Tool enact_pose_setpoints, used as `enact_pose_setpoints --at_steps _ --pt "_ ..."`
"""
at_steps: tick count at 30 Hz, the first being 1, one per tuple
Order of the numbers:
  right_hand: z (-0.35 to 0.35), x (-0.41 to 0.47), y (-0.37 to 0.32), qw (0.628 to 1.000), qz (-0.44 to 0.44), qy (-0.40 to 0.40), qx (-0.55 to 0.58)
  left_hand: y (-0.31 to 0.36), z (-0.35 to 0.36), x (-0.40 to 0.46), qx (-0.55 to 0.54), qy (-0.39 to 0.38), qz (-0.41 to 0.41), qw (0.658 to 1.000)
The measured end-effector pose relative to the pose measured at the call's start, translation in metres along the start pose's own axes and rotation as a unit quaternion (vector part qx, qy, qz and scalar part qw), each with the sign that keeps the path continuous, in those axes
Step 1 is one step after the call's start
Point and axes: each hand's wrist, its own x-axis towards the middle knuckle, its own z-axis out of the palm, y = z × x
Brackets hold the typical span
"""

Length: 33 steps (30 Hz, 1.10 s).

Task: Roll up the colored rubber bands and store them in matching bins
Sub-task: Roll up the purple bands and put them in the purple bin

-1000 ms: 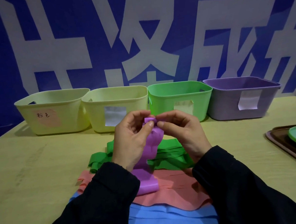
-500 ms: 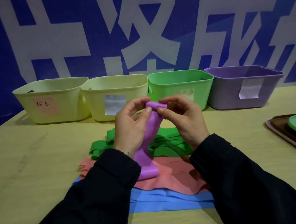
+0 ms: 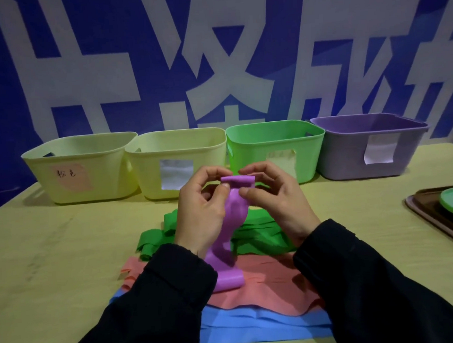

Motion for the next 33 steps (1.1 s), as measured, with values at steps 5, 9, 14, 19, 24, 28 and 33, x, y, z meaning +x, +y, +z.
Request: enact_pose_setpoints --at_steps 5,9,14,19,24,28,33 --pt "0.0004 0.0021 0.0021 1.000 0.005 0.010 0.016 -0.0021 0.0008 -0.0001 0.000 -0.006 -0.006 1.000" --pt "0.0017 -0.0004 -0.0038 0.999 0.011 0.002 0.052 -0.0033 -0.0011 0.0012 -0.005 0.009 -0.008 1.000" --pt "0.0023 0.0021 -0.0019 0.999 0.004 0.027 0.025 -0.0041 0.0012 -0.0017 0.001 0.000 -0.007 1.000" --pt "-0.0009 0.0028 -0.0026 0.999 -0.008 0.031 0.013 -0.0017 -0.0005 -0.0037 -0.030 -0.006 -0.019 0.999" --pt "-0.0004 0.0012 -0.0031 0.999 -0.019 0.029 0.014 -0.0038 0.0023 -0.0015 -0.057 0.003 -0.041 0.998" --pt "0.0004 0.0016 -0.0034 0.998 0.035 0.025 0.051 -0.0029 0.0012 -0.0017 -0.065 -0.006 -0.039 0.997" --pt "0.0008 0.0010 -0.0030 0.999 -0.011 0.037 0.027 -0.0024 0.0028 -0.0006 -0.096 -0.008 -0.043 0.994"
